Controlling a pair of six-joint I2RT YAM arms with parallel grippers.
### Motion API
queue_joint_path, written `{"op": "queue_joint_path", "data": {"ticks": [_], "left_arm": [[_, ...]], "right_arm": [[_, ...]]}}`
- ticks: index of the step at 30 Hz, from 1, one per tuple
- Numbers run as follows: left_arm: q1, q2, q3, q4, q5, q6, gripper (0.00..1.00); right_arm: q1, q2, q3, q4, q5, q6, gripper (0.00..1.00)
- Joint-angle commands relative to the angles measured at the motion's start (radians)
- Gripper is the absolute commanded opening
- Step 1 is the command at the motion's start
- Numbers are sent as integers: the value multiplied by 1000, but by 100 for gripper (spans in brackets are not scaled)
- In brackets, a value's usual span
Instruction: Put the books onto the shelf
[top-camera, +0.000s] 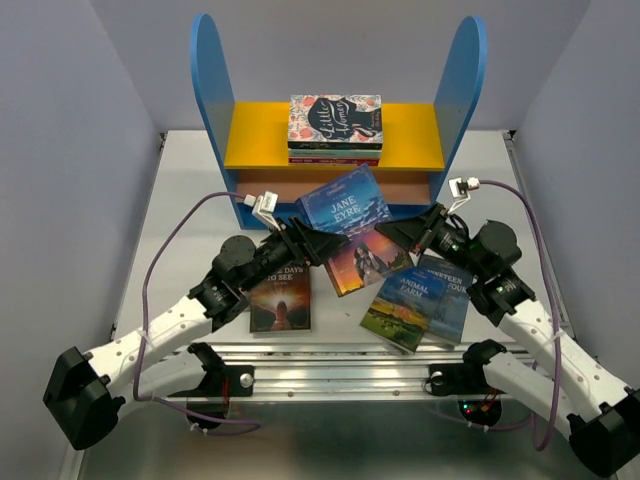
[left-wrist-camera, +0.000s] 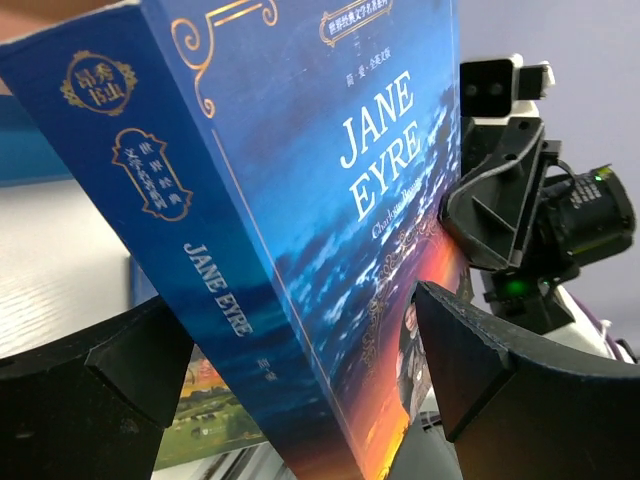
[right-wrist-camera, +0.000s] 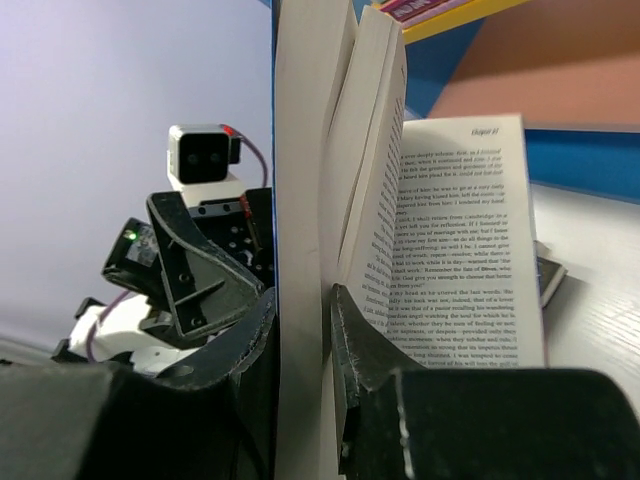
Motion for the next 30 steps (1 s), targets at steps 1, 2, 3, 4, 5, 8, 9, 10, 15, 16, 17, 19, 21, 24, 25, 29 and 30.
{"op": "queue_joint_path", "data": {"ticks": [1, 2, 3, 4, 5, 8, 9, 10, 15, 16, 17, 19, 21, 24, 25, 29, 30], "left_arm": [[15, -20, -23, 191, 79, -12, 95], [15, -28, -28, 191, 78, -15, 89], [18, -32, -31, 192, 76, -16, 85], [19, -38, -34, 198, 73, -18, 76], [19, -49, -37, 200, 69, -19, 70], [21, -60, -42, 211, 65, -18, 49], [22, -60, -39, 212, 72, -15, 44], [22, -60, -37, 214, 73, -12, 30], [22, -64, -28, 189, 59, -4, 0], [22, -66, -26, 180, 53, 1, 0], [22, -70, -23, 177, 41, 13, 0], [22, -81, -19, 166, 27, 37, 0], [22, -92, 12, 133, -13, 66, 0], [22, -103, 82, 67, -40, 157, 0], [22, -106, 107, 30, -48, 212, 0], [22, -115, 243, -71, -83, 352, 0], [22, -121, 291, -91, -85, 382, 0]], "right_arm": [[7, -11, 50, 327, -43, 96, 1], [7, -10, 50, 327, -44, 96, 1], [7, -10, 48, 326, -44, 89, 1], [7, -10, 48, 311, -41, 87, 1], [7, -10, 48, 304, -38, 84, 1], [7, 7, 45, 278, -40, 81, 1], [7, 15, 40, 278, -40, 85, 1], [7, 27, 36, 278, -41, 84, 1], [7, 51, 65, 115, -8, -27, 1], [7, 53, 76, 79, 8, -51, 1], [7, 52, 91, 41, 52, -100, 6], [7, 51, 109, -57, 95, -146, 48], [7, 50, 138, -120, 150, -190, 100], [7, 41, 177, -255, 248, -255, 100], [7, 38, 185, -278, 268, -266, 100], [7, 12, 209, -387, 387, -332, 100], [7, 3, 208, -410, 420, -356, 100]]}}
